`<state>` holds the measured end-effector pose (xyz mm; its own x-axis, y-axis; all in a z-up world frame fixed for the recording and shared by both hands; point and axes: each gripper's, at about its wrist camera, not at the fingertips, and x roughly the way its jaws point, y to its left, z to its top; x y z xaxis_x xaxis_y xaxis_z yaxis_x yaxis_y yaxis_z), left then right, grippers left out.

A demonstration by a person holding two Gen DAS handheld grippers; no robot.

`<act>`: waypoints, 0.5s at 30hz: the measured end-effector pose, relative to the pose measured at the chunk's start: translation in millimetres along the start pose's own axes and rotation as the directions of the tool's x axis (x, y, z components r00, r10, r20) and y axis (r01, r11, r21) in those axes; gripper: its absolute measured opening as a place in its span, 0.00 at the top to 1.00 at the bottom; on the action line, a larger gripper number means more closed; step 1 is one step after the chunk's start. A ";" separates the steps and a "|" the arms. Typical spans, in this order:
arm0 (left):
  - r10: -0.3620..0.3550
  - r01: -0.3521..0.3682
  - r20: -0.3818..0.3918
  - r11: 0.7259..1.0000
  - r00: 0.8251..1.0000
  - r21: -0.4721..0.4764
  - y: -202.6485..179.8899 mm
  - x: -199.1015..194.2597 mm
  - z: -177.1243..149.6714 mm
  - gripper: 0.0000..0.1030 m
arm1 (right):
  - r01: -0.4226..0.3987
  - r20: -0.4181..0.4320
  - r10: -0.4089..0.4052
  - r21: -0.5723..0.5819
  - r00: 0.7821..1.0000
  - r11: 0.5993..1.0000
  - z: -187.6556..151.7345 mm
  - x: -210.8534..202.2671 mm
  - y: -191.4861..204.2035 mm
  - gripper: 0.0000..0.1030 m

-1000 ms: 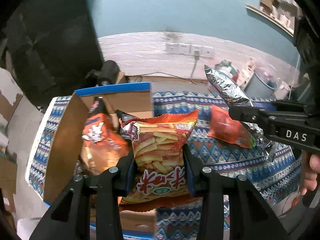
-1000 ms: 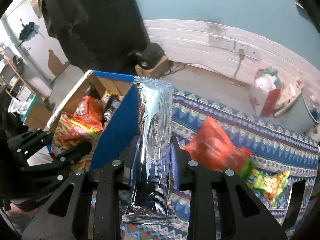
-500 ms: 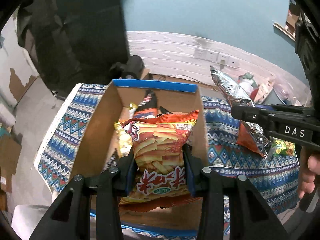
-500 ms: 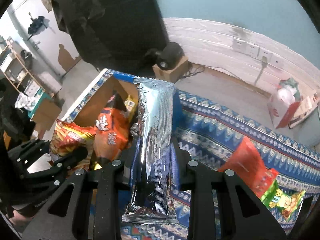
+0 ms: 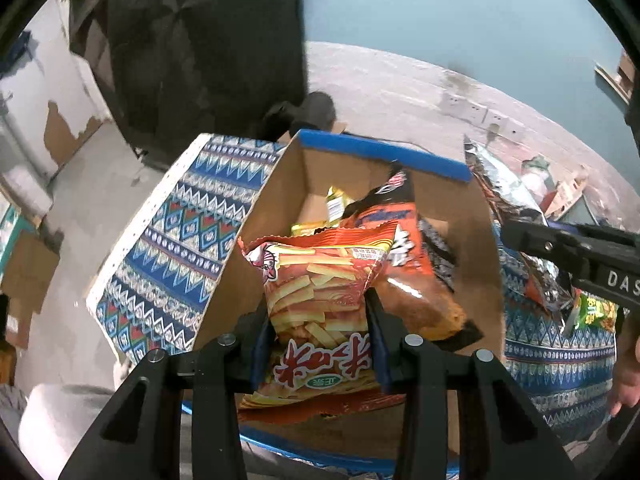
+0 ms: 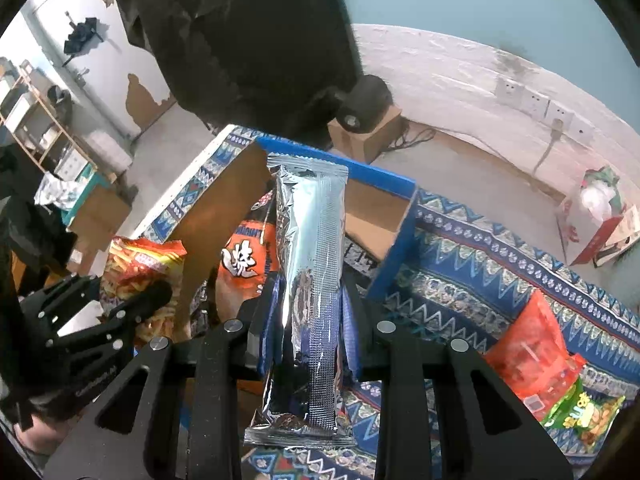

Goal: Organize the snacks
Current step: 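Open left tool to drop fries bag in box while right tool drops silver pack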

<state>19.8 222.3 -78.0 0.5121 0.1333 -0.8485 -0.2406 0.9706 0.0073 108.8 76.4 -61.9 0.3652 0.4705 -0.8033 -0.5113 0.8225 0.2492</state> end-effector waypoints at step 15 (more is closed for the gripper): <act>0.025 -0.025 0.000 0.999 1.000 -0.041 13.2 -4.2 1.1 0.38 | 0.000 -0.042 0.001 0.026 0.999 1.000 1.5 25.7 11.9 0.74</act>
<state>15.4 234.7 -73.7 0.5058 0.1575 -0.8482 -0.2867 0.9580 0.0069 113.2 98.8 -78.8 0.3318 0.4578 -0.8248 -0.4912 0.8303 0.2633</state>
